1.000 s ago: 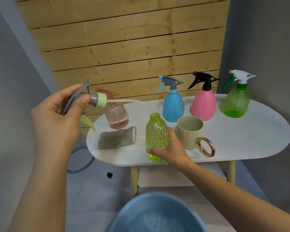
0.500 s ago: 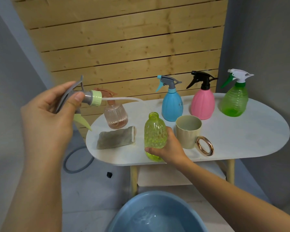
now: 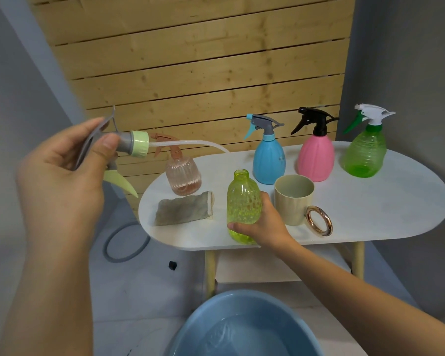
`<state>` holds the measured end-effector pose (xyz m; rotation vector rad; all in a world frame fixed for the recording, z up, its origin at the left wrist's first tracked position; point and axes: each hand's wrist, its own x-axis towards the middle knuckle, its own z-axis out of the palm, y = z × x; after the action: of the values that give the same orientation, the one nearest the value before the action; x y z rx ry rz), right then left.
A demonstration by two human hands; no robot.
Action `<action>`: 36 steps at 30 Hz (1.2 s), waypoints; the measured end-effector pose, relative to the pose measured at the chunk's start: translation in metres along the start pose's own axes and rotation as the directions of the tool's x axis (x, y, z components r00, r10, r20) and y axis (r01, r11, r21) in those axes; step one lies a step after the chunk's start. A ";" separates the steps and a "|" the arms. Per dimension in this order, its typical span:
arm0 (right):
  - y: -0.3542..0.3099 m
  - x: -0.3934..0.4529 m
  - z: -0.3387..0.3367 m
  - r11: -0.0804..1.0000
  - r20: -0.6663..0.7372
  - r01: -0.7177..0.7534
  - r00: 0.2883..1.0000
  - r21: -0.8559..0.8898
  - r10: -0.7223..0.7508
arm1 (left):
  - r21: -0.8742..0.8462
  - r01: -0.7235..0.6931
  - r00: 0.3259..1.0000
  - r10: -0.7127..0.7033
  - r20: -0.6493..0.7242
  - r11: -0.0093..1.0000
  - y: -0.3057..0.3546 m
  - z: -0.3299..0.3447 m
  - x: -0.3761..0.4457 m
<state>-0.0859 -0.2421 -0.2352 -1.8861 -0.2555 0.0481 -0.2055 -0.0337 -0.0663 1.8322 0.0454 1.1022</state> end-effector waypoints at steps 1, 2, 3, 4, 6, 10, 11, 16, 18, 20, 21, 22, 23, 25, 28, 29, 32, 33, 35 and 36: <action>0.000 0.000 0.000 1.000 -0.001 0.000 1.000 -0.002 0.000 | 0.011 0.005 1.000 -0.005 0.005 1.000 0.000 0.000 -0.001; 0.000 0.000 0.000 1.000 -0.003 0.000 1.000 0.000 0.000 | 0.024 0.012 1.000 -0.012 0.012 1.000 0.000 0.001 -0.002; -0.001 0.000 0.001 1.000 -0.004 0.000 1.000 0.002 0.000 | 0.038 0.019 1.000 -0.019 0.017 0.999 0.000 0.002 -0.004; -0.001 0.000 0.001 1.000 -0.003 -0.001 1.000 0.004 0.001 | 0.054 0.023 0.999 -0.025 0.022 0.998 -0.001 0.004 -0.005; -0.001 0.000 0.001 1.000 -0.002 -0.002 1.000 0.005 0.002 | 0.089 0.035 0.999 -0.037 0.028 0.995 -0.001 0.010 -0.007; 0.000 0.001 0.001 1.000 0.002 0.000 1.000 0.000 0.000 | 0.192 0.043 0.994 -0.061 0.092 0.980 0.003 0.028 -0.012; 0.000 0.001 0.001 1.000 0.004 0.001 1.000 -0.001 -0.001 | 0.212 0.052 0.990 -0.078 0.116 0.976 0.004 0.034 -0.014; 0.002 0.004 0.003 1.000 0.006 0.008 1.000 -0.008 -0.008 | 0.300 -0.008 0.971 -0.064 0.229 0.954 0.006 0.068 -0.018; 0.002 0.004 0.003 1.000 0.004 0.012 1.000 -0.017 -0.012 | 0.314 -0.008 0.959 -0.081 0.271 0.949 0.007 0.081 -0.016; 0.003 0.005 0.003 1.000 0.003 0.019 1.000 -0.015 -0.019 | 0.365 -0.055 0.943 -0.072 0.325 0.929 0.005 0.094 -0.010; 0.003 0.005 0.003 1.000 0.005 0.020 1.000 -0.013 -0.020 | 0.392 -0.078 0.931 -0.074 0.358 0.917 0.003 0.101 -0.006; 0.004 0.006 0.003 1.000 0.007 0.020 1.000 -0.012 -0.020 | 0.412 -0.089 0.915 -0.089 0.393 0.907 0.002 0.107 -0.002; 0.004 0.006 0.003 1.000 0.008 0.022 1.000 -0.011 -0.022 | 0.425 -0.096 0.895 -0.109 0.433 0.900 0.000 0.114 0.001; 0.005 0.006 0.003 1.000 0.010 0.024 1.000 -0.003 -0.024 | 0.457 -0.125 0.853 -0.139 0.503 0.881 0.000 0.125 0.005; 0.006 0.007 0.002 1.000 0.019 0.022 1.000 0.011 -0.022 | 0.512 -0.226 0.770 -0.171 0.615 0.829 0.004 0.137 0.013; 0.006 0.007 0.002 1.000 0.023 0.020 1.000 0.010 -0.021 | 0.523 -0.274 0.729 -0.180 0.660 0.807 0.005 0.138 0.016; 0.005 0.007 0.002 1.000 0.029 0.015 0.999 0.008 -0.015 | 0.437 -0.333 0.611 -0.162 0.775 0.836 0.003 0.138 0.022; 0.005 0.006 0.002 1.000 0.029 0.013 0.999 0.010 -0.013 | 0.394 -0.326 0.572 -0.152 0.806 0.859 0.001 0.137 0.023; 0.004 0.005 0.001 1.000 0.032 0.011 0.999 0.016 -0.011 | 0.344 -0.264 0.535 -0.159 0.829 0.901 -0.004 0.133 0.021; 0.004 0.005 0.001 1.000 0.036 0.010 0.999 0.018 -0.011 | 0.311 -0.190 0.553 -0.161 0.818 0.931 -0.007 0.133 0.017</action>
<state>-0.0803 -0.2408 -0.2388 -1.8668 -0.2889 0.0771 -0.1000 -0.1159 -0.0771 2.5480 -0.3591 0.0933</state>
